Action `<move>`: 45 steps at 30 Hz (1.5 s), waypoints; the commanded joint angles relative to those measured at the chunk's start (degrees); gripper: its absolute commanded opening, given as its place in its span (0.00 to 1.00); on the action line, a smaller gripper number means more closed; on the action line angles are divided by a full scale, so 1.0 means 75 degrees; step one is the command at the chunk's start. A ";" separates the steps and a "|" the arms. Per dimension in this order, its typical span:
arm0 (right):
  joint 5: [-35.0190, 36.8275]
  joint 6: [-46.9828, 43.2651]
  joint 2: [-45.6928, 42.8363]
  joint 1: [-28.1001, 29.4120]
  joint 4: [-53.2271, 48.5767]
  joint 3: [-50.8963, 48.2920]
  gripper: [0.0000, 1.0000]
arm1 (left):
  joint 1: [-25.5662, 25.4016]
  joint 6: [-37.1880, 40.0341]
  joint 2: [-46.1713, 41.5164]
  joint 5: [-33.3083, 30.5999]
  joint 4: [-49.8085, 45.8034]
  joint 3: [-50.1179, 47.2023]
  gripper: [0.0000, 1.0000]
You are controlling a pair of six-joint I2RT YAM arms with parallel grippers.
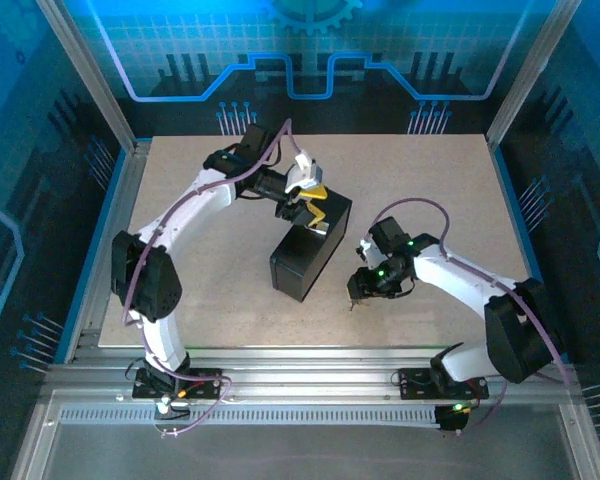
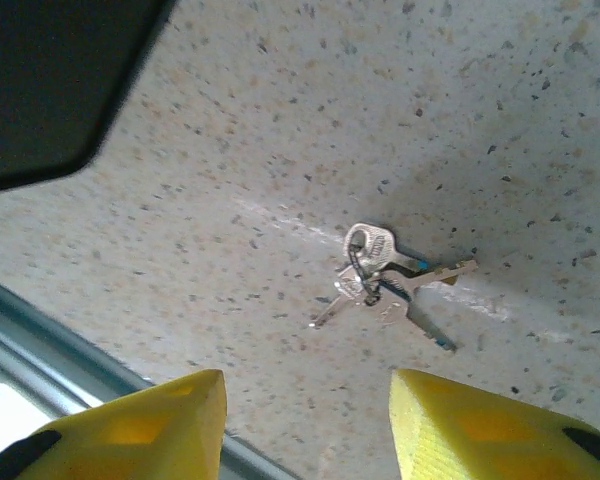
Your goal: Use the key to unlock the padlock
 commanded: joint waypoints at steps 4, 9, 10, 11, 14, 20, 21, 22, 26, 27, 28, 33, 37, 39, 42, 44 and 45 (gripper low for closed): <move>0.1351 -0.0686 0.0850 0.0579 0.0091 0.0312 0.47 | -0.1144 -0.3662 -0.0377 -0.2895 -0.0415 0.1003 0.56; 0.1524 -0.0500 0.1339 0.0874 0.0372 0.0376 0.41 | -0.1617 -0.5405 -0.1103 -0.4265 0.0141 -0.0066 0.56; 0.1583 -0.0496 0.1392 0.0929 0.0365 0.0375 0.39 | -0.1624 -0.5643 -0.1331 -0.4299 0.0337 -0.0404 0.56; 0.1669 -0.0497 0.1450 0.0982 0.0332 0.0588 0.38 | -0.1621 -0.5875 -0.1575 -0.4306 0.0549 -0.0821 0.56; 0.1819 -0.0527 0.1536 0.1072 0.0260 0.0519 0.33 | -0.1635 -0.6158 -0.2022 -0.4402 0.0765 -0.1523 0.55; 0.2031 -0.0263 0.1570 0.1062 0.0212 0.0468 0.19 | -0.1633 -0.6357 -0.2375 -0.4816 0.0526 -0.1795 0.55; 0.2058 -0.0211 0.1590 0.1049 0.0211 0.0468 0.18 | -0.1631 -0.6388 -0.2400 -0.4828 0.0513 -0.1824 0.55; 0.2085 -0.0135 0.1608 0.1032 0.0200 0.0468 0.16 | -0.1629 -0.6440 -0.2435 -0.4874 0.0531 -0.1874 0.54; 0.1939 0.0043 0.1552 0.0916 0.0284 0.0468 0.09 | -0.1663 -0.6628 -0.2447 -0.4903 0.0603 -0.2071 0.53; 0.1851 0.0083 0.1495 0.0881 0.0343 0.0463 0.08 | -0.1677 -0.6673 -0.2441 -0.4904 0.0621 -0.2120 0.53; 0.1757 0.0106 0.1440 0.0842 0.0399 0.0468 0.06 | -0.1709 -0.6699 -0.2432 -0.4897 0.0622 -0.2158 0.53; 0.1061 0.0447 0.0912 0.0471 0.0947 -0.0011 0.00 | -0.1832 -0.6832 -0.2412 -0.4859 0.0729 -0.2340 0.52; 0.0764 0.0529 0.0596 0.0255 0.1097 -0.0161 0.00 | -0.1883 -0.6878 -0.2381 -0.4787 0.0775 -0.2369 0.52; 0.0772 0.0520 0.0530 0.0223 0.1000 -0.0119 0.00 | -0.1909 -0.6873 -0.2347 -0.4788 0.0746 -0.2363 0.52; 0.0717 0.0576 0.0459 0.0229 0.0912 -0.0094 0.10 | -0.1907 -0.6880 -0.2351 -0.4812 0.0738 -0.2375 0.52; 0.0681 0.0642 0.0426 0.0229 0.0908 -0.0110 0.16 | -0.1917 -0.6877 -0.2379 -0.4809 0.0732 -0.2375 0.52; 0.0702 0.0668 0.0444 0.0232 0.0903 -0.0122 0.18 | -0.1917 -0.6880 -0.2398 -0.4807 0.0732 -0.2374 0.52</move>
